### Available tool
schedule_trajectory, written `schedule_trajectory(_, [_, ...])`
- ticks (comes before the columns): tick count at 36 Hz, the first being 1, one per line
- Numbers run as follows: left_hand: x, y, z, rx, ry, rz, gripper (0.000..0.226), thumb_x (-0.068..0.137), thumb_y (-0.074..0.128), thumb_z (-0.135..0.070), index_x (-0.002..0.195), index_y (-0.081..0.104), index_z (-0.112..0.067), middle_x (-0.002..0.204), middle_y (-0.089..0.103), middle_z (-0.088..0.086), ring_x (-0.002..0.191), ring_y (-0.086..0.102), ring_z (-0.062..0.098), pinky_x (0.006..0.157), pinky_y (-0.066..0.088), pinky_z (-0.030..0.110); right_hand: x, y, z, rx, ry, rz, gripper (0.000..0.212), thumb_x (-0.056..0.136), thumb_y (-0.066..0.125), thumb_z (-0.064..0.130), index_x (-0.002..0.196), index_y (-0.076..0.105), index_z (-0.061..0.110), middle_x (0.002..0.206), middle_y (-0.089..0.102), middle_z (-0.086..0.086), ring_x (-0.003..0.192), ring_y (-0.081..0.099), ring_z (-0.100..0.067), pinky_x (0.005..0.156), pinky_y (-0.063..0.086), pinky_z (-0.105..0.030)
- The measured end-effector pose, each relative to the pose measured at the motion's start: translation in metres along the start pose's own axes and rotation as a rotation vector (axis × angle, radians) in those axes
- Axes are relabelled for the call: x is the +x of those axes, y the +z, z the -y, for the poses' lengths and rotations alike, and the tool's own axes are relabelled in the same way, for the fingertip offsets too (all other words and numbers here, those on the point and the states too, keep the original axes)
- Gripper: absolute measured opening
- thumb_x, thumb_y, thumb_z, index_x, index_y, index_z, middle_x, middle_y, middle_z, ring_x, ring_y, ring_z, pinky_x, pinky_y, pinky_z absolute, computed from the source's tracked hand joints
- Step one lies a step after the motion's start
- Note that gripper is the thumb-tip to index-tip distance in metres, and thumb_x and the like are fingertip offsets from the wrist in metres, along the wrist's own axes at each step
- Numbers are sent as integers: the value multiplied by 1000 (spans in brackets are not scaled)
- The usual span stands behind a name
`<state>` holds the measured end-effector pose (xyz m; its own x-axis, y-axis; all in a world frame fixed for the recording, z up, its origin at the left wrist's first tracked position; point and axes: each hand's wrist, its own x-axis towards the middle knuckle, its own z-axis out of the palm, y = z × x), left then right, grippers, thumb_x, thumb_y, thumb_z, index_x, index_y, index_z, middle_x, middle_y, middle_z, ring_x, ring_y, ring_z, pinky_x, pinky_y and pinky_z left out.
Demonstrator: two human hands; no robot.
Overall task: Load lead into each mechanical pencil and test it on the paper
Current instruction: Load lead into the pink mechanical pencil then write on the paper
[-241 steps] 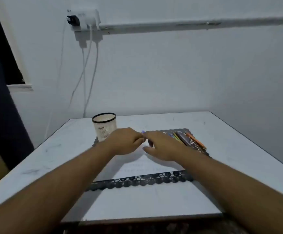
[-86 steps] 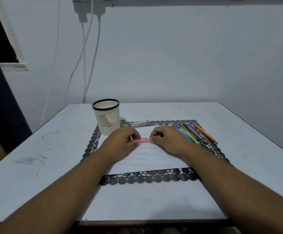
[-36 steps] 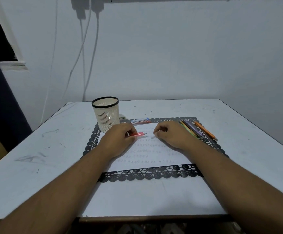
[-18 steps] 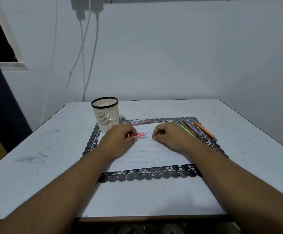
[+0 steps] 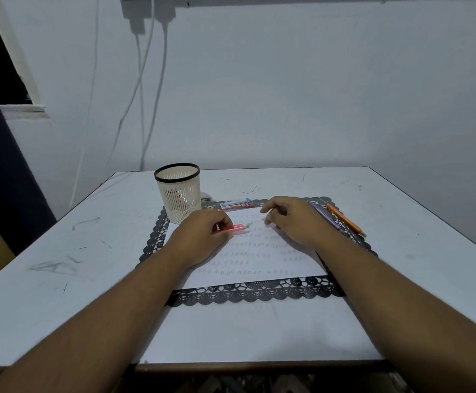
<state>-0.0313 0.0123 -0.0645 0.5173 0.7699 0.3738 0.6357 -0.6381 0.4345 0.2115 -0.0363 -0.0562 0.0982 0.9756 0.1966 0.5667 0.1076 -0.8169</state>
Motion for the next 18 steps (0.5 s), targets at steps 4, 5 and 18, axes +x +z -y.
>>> schedule_trajectory(4, [0, 1, 1, 13, 11, -3, 3, 95, 73, -28, 97, 74, -27, 89, 66, -17, 83, 58, 1, 69, 45, 22, -6, 2, 8, 105, 17, 71, 14, 101, 66, 7, 99, 77, 15, 96, 74, -15, 85, 70, -15, 62, 53, -15])
schedule_trajectory(5, [0, 1, 1, 14, 16, -3, 3, 95, 73, -28, 97, 74, -26, 89, 66, -16, 83, 58, 2, 70, 47, 24, -8, 3, 10, 163, 28, 104, 11, 99, 69, 6, 98, 78, 12, 95, 73, -15, 85, 69, -16, 68, 56, -17])
schedule_trajectory(18, [-1, 0, -1, 24, 64, 10, 4, 94, 75, -28, 98, 75, -26, 87, 64, -16, 81, 58, 4, 73, 52, 30, -9, 14, 13, -40, -11, 169, 9, 94, 76, 21, 88, 77, 26, 81, 74, 4, 85, 71, -25, 84, 60, -53])
